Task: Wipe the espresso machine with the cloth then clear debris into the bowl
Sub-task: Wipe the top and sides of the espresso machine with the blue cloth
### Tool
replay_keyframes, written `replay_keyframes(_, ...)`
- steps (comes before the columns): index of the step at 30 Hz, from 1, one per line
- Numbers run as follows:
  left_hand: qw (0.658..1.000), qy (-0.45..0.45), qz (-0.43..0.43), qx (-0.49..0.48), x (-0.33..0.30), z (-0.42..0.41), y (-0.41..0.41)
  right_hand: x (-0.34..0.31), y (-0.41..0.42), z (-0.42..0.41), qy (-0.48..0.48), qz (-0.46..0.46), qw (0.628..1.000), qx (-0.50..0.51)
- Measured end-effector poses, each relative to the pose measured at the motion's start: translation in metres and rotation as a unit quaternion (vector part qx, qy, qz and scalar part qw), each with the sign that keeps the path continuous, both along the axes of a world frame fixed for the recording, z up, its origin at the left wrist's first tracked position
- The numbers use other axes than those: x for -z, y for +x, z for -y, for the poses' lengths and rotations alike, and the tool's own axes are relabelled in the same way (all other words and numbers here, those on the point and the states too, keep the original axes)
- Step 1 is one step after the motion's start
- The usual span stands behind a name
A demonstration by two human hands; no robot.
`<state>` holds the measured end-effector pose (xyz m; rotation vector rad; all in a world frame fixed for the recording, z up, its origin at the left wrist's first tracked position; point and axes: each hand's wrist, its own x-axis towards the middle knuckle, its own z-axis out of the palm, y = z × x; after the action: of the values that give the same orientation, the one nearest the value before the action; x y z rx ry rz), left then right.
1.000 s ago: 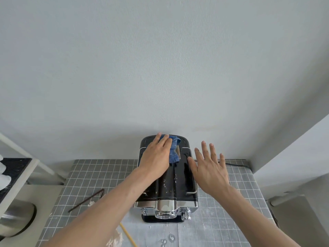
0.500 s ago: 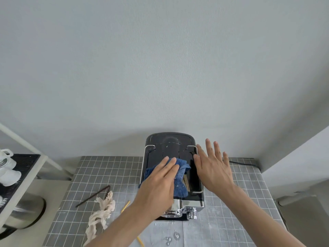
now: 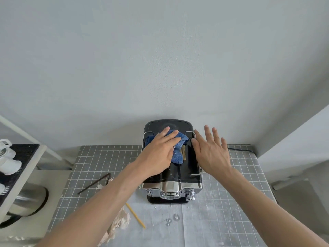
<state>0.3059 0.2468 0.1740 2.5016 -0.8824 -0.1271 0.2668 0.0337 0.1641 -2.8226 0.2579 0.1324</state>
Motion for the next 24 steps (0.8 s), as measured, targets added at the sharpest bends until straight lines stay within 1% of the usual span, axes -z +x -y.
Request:
replay_keyframes(3, 1.0, -0.003, -0.015, 0.014, 0.002, -0.004, -0.014, 0.01, -0.009, 0.01, 0.052, 0.025, 0.998, 0.032)
replay_keyframes(6, 1.0, 0.011, -0.006, 0.016, 0.003, -0.008, -0.017, 0.05, -0.042, 0.028, 0.085, 0.038, 0.991, 0.094)
replay_keyframes(9, 0.999, 0.046, 0.008, 0.001, -0.001, -0.002, -0.009, 0.121, -0.092, 0.042, 0.055, -0.032, 0.994, 0.093)
replay_keyframes(11, 0.999, 0.042, -0.004, -0.008, -0.004, 0.006, -0.001, 0.173, -0.126, 0.045, 0.038, -0.085, 0.993, 0.075)
replay_keyframes(14, 0.999, 0.028, -0.006, -0.039, -0.004, 0.016, 0.015, 0.23, -0.165, 0.039, 0.017, -0.108, 0.993, 0.047)
replay_keyframes(16, 0.998, 0.026, 0.005, -0.06, -0.003, 0.022, 0.025, 0.254, -0.18, 0.028, -0.002, -0.112, 0.993, 0.023)
replay_keyframes(19, 0.997, 0.024, 0.01, -0.072, -0.002, 0.027, 0.032, 0.275, -0.188, 0.014, -0.011, -0.113, 0.993, 0.037)
replay_keyframes(24, 0.998, 0.019, -0.017, -0.049, -0.001, 0.018, 0.026, 0.29, -0.19, 0.003, -0.039, -0.073, 0.995, 0.051)
